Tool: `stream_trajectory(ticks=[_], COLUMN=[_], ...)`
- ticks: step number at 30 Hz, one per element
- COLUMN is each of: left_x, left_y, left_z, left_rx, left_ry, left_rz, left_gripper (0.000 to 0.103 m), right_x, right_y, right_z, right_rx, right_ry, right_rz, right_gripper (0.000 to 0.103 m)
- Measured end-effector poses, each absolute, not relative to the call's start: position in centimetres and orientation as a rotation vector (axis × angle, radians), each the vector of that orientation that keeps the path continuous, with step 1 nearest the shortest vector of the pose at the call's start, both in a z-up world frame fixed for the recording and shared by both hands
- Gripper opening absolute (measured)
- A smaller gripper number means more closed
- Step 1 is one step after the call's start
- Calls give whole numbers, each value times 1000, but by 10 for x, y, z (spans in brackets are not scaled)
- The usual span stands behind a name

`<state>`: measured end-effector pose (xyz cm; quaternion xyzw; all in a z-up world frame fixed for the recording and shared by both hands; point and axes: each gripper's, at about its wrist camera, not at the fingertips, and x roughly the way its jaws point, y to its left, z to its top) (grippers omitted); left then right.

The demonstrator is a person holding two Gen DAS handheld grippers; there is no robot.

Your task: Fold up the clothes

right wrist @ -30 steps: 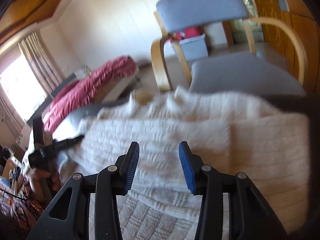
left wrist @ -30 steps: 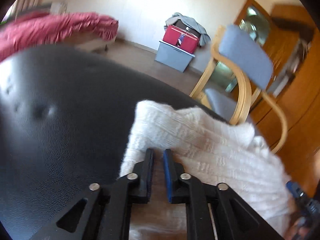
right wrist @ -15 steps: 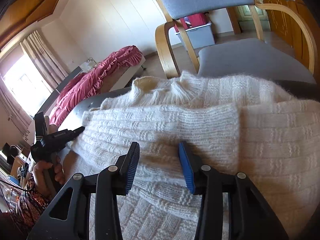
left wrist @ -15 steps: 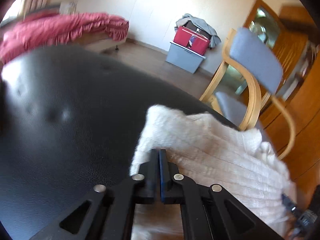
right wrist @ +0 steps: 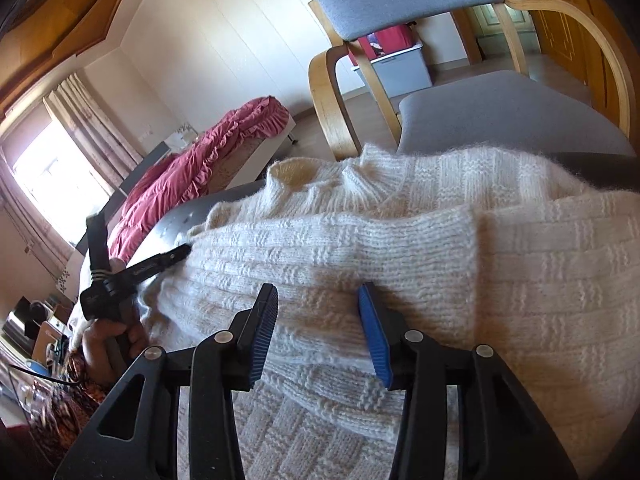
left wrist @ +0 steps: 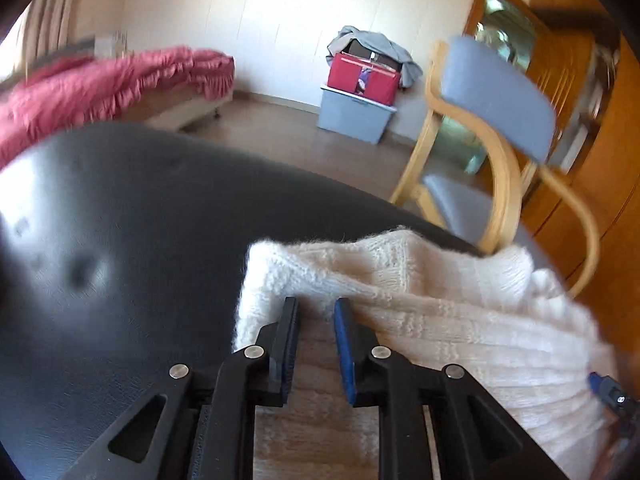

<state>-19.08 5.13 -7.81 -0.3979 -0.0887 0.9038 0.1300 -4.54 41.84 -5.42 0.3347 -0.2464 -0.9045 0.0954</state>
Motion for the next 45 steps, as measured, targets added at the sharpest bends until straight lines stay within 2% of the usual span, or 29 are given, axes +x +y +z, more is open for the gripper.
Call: stream_trajectory(ticks=[2, 6, 7, 8, 12, 14, 16, 19, 26, 29, 31, 32, 34, 38, 41, 43, 45], left_x=[-191, -190, -190, -191, -190, -188, -187, -187, -167, -150, -142, -143, -147, -154, -138, -122, -106], left_y=[47, 54, 55, 54, 47, 43, 41, 41, 32, 39, 48, 46, 40, 27, 13, 0, -13], left_z=[-80, -81, -81, -80, -82, -83, -84, -84, -65, -68, -75, -77, -80, -79, -70, -66, -64], left_rx=[-1152, -1153, -1153, -1152, -1149, -1149, -1150, -1157, -1155, -1165, -1165, -1162, -1171, -1174, -1166, -1147, -1138], left_ry=[-302, -255, -250, -254, -288, -311, -329, -337, -376, -290, -104, -95, -124, -237, -235, -224, -213], left_rz=[2610, 2629, 2632, 2631, 2630, 2630, 2628, 2617, 2585, 2539, 2555, 2553, 2548, 2483, 2451, 2455, 2455], left_gripper=[19, 19, 19, 19, 18, 16, 16, 16, 17, 19, 19, 20, 21, 20, 20, 20, 20], right_x=[-41, -41, -44, -48, -66, -71, -70, -68, -41, -31, -29, -28, -25, -21, 3, 25, 49], right_y=[422, 419, 416, 413, 413, 418, 432, 447, 415, 403, 401, 401, 409, 418, 422, 422, 424], right_z=[-47, -36, -35, -35, -48, -59, -68, -75, -46, -50, -58, -62, -68, -71, -59, -53, -51], right_rx=[931, 901, 936, 976, 1068, 1097, 1083, 1050, 1043, 1085, 1139, 1158, 1147, 1115, 1075, 1070, 1085], right_ry=[-745, -700, -666, -634, -643, -686, -811, -948, -742, -689, -646, -638, -696, -800, -830, -802, -798], right_rz=[-2712, -2758, -2779, -2791, -2752, -2737, -2704, -2658, -2689, -2674, -2686, -2687, -2671, -2629, -2627, -2633, -2647], right_gripper=[45, 44, 31, 25, 23, 17, 0, 0, 4, 4, 4, 4, 0, 0, 9, 39, 46])
